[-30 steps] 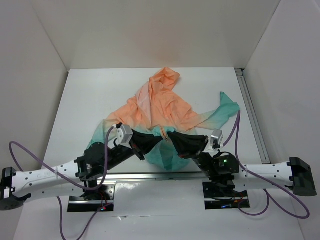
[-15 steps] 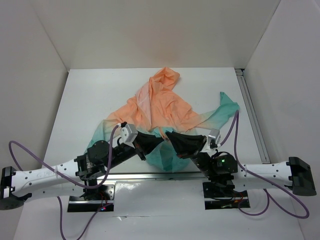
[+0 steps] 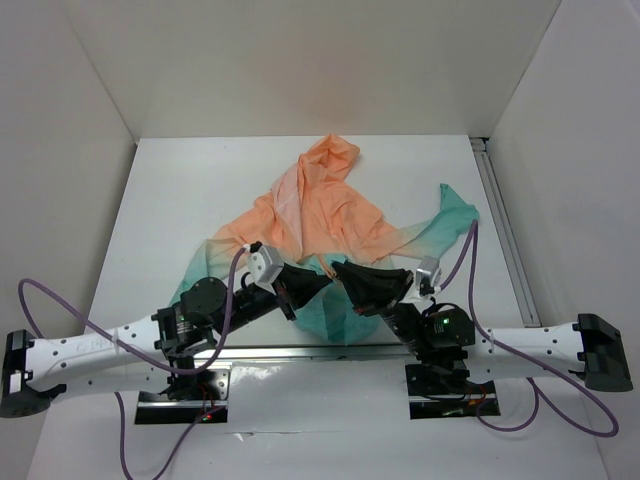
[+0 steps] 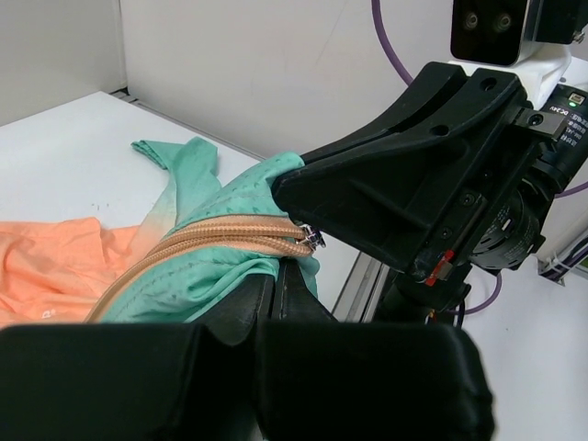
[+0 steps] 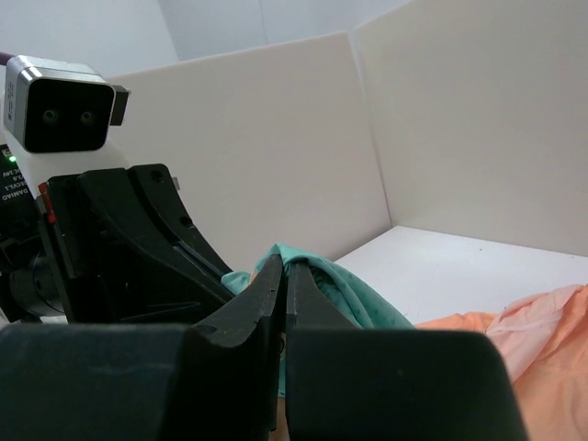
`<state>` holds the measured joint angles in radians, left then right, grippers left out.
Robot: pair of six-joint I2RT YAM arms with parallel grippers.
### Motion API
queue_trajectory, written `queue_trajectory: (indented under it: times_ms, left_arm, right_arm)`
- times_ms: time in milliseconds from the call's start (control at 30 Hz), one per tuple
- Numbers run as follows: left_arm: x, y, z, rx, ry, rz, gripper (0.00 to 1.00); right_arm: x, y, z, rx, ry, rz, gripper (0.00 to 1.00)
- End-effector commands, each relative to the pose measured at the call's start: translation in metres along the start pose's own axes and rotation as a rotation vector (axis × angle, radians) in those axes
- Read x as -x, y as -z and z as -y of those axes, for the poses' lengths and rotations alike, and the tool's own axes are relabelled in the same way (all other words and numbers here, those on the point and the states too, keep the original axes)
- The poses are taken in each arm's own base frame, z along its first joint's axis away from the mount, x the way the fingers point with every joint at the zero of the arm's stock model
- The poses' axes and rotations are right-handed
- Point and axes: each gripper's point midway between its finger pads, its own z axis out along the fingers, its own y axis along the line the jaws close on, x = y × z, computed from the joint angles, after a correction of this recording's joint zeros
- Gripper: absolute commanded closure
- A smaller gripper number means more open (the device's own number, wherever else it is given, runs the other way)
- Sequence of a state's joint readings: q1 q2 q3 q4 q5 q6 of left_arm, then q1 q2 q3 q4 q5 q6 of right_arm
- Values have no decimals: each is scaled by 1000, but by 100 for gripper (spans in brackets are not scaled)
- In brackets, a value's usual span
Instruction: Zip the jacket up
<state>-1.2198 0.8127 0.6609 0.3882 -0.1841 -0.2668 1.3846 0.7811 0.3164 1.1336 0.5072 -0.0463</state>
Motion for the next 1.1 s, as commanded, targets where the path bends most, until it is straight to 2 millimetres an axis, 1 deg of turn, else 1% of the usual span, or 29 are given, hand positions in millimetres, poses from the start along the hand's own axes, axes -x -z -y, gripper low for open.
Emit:
queue_trajectory:
  times_ms: [0,100,167,200,233,267,333,367,433,467,500,567,600,633,667,700,733,767,800,833,867,900,933,967,1033,1067]
  left_arm:
    - [15,-4,14,-61,13,25,100]
    - [15,-4,14,-61,13,25,100]
    - [16,-4,9,-34,13,30,100]
    - [16,-4,8,-25,13,32,100]
    - [16,-4,8,-25,13,32,100]
    - [21,-2,6,-16,16,48,100]
    - [26,3,2,5,31,75,95]
    - [30,5,2,1,34,94,95]
    - [34,11,1,6,38,118,92]
    - [32,11,0,6,38,118,92]
    - [36,13,1,3,40,130,92]
    - [36,13,0,4,30,130,92]
    - [40,13,1,3,30,135,92]
    - [38,13,0,5,29,124,92]
    - [40,11,1,5,29,127,90]
    - [45,11,2,4,30,130,86]
    - [44,11,2,7,28,118,82]
    - [42,9,3,-1,14,103,76]
    - [47,9,4,-2,15,107,62]
    - [45,10,4,0,13,97,51]
    - [51,10,5,-1,2,110,41]
    - [48,10,4,1,0,99,35]
    - [47,8,5,-6,-12,88,32]
    - [47,8,5,-6,-12,88,27]
    - [47,8,5,-6,-12,88,22]
    - [52,8,6,-8,-10,97,21]
  right_arm:
    - [26,-11,-6,3,-37,68,100]
    - [29,-12,-6,3,-42,76,100]
    - [29,-12,-6,3,-42,76,100]
    - [25,-10,-5,3,-38,68,100]
    - [28,-9,-5,3,-42,76,100]
    - [28,-9,-5,3,-42,76,100]
    - [28,-9,-5,3,-42,76,100]
    - [28,-9,-5,3,-42,76,100]
    - [28,-9,-5,3,-42,76,100]
    - [28,-9,-7,12,-42,76,100]
    - [28,-9,-7,12,-42,76,100]
    - [28,-9,-7,12,-42,76,100]
    - [28,-12,-8,12,-41,75,100]
    - [28,-12,-8,12,-41,75,100]
    - [25,-12,-8,12,-36,67,100]
    - [28,-14,-9,12,-41,75,100]
    - [28,-14,-9,12,-41,75,100]
    - [28,-14,-9,12,-41,75,100]
    - [28,-14,-9,12,-41,75,100]
    - [28,-14,-9,12,-41,75,100]
    - [32,-15,-10,12,-45,83,100]
    - [32,-15,-10,12,-36,83,100]
    - [29,-16,-10,12,-32,75,100]
    - [31,-16,-10,12,-36,83,100]
    - [31,-16,-10,12,-36,83,100]
    - [31,-18,-11,12,-36,83,100]
